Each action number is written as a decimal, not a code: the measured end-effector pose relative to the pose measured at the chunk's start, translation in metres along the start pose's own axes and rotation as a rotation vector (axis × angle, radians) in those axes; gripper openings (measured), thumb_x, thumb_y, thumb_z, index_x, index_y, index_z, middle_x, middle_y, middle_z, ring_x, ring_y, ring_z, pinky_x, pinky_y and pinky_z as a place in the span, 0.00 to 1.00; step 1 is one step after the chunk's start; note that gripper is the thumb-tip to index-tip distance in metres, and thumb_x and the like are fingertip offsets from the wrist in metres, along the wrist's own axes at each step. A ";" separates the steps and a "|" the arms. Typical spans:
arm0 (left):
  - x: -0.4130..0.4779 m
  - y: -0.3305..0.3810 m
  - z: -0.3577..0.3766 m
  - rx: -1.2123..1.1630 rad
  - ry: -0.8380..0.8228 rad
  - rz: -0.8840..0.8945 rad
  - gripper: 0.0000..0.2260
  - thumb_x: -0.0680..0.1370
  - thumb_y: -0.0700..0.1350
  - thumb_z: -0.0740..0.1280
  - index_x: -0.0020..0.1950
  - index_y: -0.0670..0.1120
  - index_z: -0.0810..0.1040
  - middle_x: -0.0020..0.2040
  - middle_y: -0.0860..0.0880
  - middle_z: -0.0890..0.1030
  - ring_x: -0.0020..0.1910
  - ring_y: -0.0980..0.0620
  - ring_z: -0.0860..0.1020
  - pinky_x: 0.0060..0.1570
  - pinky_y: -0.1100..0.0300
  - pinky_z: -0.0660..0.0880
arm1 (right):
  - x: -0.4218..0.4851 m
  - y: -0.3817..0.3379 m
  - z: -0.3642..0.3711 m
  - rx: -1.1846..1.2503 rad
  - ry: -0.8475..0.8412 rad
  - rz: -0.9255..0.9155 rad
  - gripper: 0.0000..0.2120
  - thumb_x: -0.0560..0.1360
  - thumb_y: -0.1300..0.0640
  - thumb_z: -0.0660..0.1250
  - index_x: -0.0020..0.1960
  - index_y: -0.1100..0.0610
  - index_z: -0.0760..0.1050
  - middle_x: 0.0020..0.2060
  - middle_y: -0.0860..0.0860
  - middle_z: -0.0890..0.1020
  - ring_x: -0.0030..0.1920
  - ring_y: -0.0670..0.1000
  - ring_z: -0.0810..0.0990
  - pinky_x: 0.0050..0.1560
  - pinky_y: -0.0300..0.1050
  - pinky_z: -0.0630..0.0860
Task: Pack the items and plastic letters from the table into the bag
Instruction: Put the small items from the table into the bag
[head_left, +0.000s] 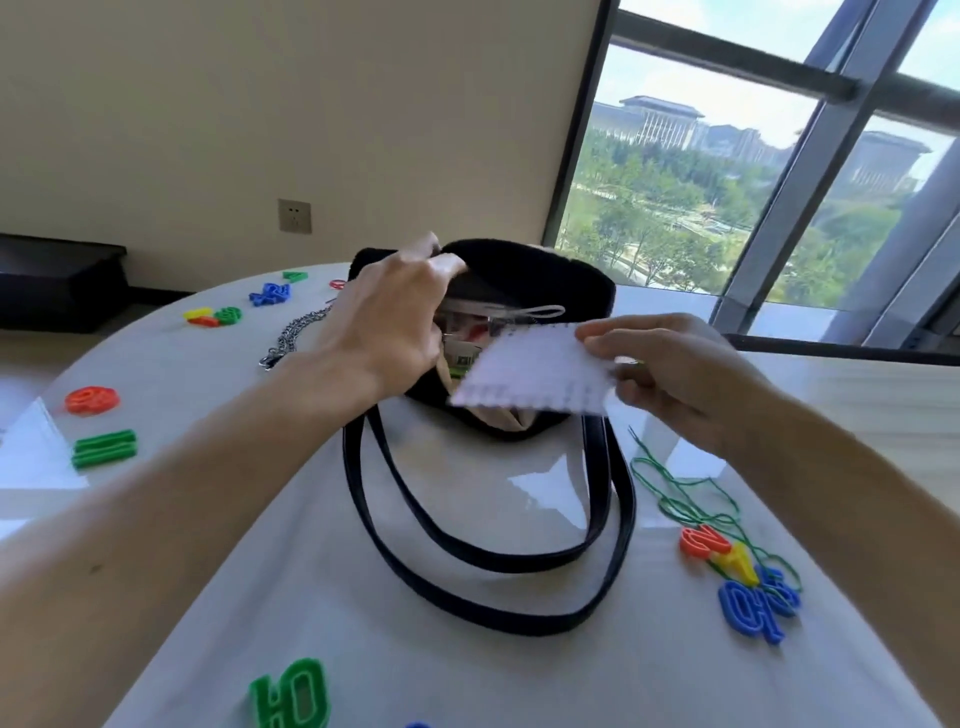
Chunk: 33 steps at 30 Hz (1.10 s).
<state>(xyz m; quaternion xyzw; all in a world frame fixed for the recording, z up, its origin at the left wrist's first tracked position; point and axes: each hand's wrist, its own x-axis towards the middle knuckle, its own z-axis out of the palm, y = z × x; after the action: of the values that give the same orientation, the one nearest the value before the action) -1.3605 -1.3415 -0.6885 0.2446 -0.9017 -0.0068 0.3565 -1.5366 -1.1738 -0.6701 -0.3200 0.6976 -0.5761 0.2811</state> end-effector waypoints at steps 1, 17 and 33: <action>0.001 0.000 -0.001 -0.006 0.008 0.008 0.25 0.70 0.31 0.66 0.67 0.46 0.76 0.54 0.48 0.74 0.48 0.40 0.79 0.47 0.46 0.78 | 0.003 0.002 0.008 0.064 0.027 0.000 0.05 0.74 0.66 0.72 0.47 0.58 0.86 0.38 0.53 0.83 0.27 0.44 0.77 0.28 0.33 0.75; 0.006 0.005 -0.016 0.084 -0.147 -0.061 0.21 0.71 0.33 0.65 0.64 0.46 0.76 0.58 0.49 0.69 0.52 0.42 0.77 0.46 0.45 0.78 | 0.027 0.022 0.067 0.367 0.422 -0.184 0.08 0.74 0.62 0.75 0.52 0.55 0.85 0.43 0.53 0.87 0.40 0.49 0.84 0.43 0.41 0.83; 0.002 0.020 -0.009 0.091 -0.137 -0.069 0.16 0.71 0.36 0.68 0.57 0.47 0.74 0.62 0.49 0.68 0.57 0.45 0.75 0.42 0.49 0.74 | 0.055 0.003 0.139 0.223 0.215 0.013 0.11 0.70 0.55 0.58 0.52 0.50 0.70 0.50 0.59 0.82 0.49 0.60 0.83 0.51 0.59 0.82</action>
<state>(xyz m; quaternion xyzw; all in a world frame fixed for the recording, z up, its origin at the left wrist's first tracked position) -1.3646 -1.3236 -0.6772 0.2904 -0.9143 0.0053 0.2822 -1.4665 -1.3027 -0.6992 -0.2186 0.6575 -0.6791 0.2423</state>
